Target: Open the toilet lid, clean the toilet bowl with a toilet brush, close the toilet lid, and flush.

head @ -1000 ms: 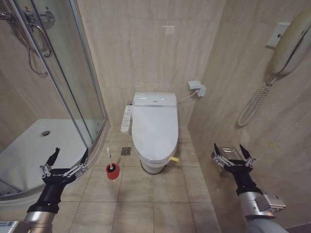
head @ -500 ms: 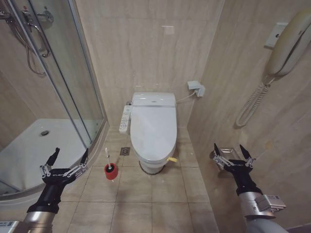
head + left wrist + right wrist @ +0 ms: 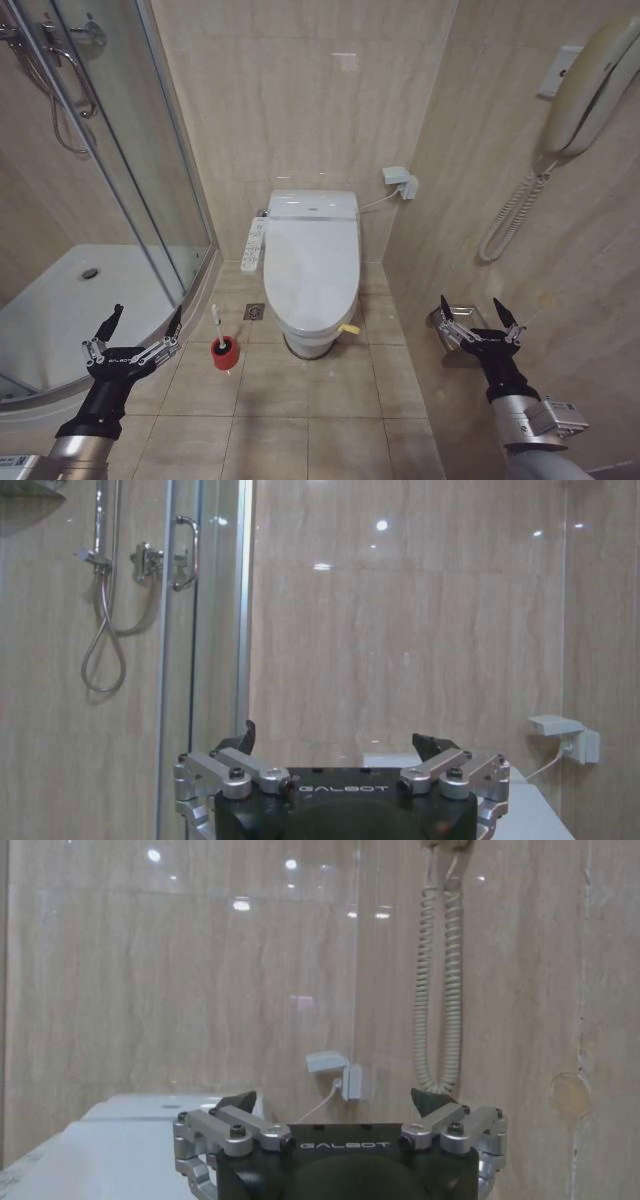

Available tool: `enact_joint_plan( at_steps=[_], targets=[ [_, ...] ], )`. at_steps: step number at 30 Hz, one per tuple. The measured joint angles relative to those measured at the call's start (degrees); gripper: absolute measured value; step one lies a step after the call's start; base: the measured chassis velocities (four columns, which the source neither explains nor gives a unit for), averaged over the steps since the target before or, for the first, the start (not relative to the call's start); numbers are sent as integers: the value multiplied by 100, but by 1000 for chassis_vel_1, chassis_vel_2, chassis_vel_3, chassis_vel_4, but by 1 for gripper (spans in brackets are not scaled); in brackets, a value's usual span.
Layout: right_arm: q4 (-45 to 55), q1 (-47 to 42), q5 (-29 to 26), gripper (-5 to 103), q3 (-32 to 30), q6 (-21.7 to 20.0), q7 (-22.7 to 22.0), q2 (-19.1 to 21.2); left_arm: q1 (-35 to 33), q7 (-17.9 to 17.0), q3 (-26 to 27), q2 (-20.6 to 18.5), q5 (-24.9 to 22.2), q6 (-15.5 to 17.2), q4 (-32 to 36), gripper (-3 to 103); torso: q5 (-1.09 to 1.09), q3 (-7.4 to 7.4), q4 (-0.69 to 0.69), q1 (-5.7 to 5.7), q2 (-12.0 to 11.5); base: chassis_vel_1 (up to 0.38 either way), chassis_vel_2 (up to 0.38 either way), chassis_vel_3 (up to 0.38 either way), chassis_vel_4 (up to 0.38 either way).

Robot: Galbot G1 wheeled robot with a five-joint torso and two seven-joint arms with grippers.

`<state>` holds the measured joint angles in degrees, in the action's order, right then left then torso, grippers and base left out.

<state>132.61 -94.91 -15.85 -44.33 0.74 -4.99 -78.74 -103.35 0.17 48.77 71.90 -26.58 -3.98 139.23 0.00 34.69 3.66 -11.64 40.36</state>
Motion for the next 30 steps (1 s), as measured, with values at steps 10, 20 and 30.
enact_joint_plan(
  at_steps=[10,20,30],
  targets=[
    [0,-3,0,100,1,0,0,-1,-1,0,1,0,0,0,0,100,-2,-3,1,5,2,180,-5,-168,-10],
    [0,0,0,100,0,0,0,1,1,0,0,0,0,0,0,100,2,1,1,-2,-1,-33,9,26,-2],
    [0,0,0,100,1,0,0,0,0,0,0,0,0,0,0,100,0,-1,0,2,0,0,0,0,0]
  ],
)
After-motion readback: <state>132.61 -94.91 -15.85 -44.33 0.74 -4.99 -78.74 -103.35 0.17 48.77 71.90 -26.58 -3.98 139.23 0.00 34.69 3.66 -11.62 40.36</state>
